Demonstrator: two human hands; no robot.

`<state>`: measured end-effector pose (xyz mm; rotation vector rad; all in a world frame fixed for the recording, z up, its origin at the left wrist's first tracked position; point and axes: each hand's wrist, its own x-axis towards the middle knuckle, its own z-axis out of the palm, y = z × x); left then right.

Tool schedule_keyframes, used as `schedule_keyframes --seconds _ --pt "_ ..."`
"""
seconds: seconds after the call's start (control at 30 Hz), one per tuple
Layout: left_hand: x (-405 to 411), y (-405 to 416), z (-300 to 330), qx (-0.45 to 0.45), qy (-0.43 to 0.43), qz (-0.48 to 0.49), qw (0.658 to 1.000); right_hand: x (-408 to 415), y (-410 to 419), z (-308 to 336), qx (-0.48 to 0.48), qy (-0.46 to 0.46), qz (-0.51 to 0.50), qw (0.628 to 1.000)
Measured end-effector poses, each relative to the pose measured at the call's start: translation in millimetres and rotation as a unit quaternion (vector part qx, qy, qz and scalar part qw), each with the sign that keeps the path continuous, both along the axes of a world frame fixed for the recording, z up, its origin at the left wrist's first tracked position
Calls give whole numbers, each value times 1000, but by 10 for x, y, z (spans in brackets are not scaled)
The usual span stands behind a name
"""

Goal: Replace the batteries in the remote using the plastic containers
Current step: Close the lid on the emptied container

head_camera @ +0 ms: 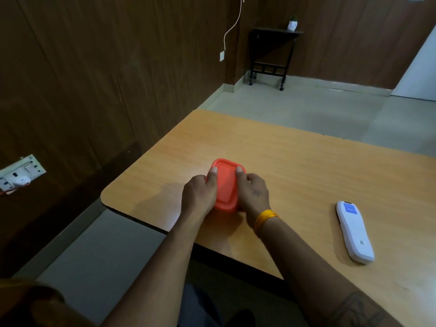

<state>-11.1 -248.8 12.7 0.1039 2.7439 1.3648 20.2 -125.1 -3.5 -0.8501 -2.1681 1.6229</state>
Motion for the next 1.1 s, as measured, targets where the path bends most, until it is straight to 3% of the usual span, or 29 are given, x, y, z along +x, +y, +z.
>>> schedule_keyframes --seconds 0.17,0.4,0.57,0.73,1.1 --pt "47 30 41 0 19 18 1000 77 -268 -56 -37 17 -28 999" --pt "113 68 105 77 -8 12 997 85 -193 52 -40 39 -31 998" --pt "145 53 99 47 -19 -44 998 101 31 156 -2 44 -35 998" --pt "131 42 119 80 -54 -19 995 158 1 75 45 31 23 998" --pt "97 7 135 90 -45 4 995 180 -113 54 -16 58 6 998"
